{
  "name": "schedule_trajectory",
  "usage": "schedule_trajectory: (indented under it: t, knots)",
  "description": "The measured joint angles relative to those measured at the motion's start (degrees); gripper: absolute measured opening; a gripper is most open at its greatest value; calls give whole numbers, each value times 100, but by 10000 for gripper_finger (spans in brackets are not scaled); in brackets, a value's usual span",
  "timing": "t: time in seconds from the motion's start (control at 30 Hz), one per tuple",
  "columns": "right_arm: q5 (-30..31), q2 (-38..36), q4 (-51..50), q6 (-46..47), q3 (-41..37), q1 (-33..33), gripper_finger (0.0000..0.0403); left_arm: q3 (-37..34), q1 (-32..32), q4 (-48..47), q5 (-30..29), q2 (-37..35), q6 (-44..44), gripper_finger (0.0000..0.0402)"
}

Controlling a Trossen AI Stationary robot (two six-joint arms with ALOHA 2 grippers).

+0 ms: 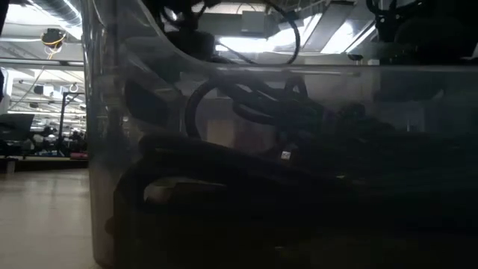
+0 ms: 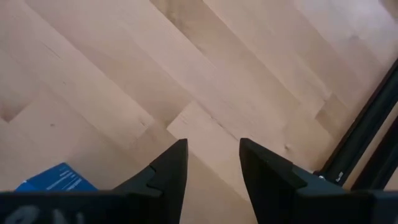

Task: Pick and place USB-C Cables
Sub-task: Put the purple charger cable into the black bin

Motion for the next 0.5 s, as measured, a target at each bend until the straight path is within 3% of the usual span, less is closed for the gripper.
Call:
schedule_trajectory:
  t: [0.2,0.33,0.4,0.5]
  knots:
    - [0,-2,30,2,0,0,150,-574,-23,911,-7,189,-48,165]
    - [-13,-2,71,5,0,0,150,-755,-25,1286,-391,205,-184,151]
    - [-57,-2,96,13,0,0,150,-730,-23,1213,-588,172,-188,116]
    - [-79,-2,117,13,0,0,150,-611,-2,1199,-664,158,-76,29]
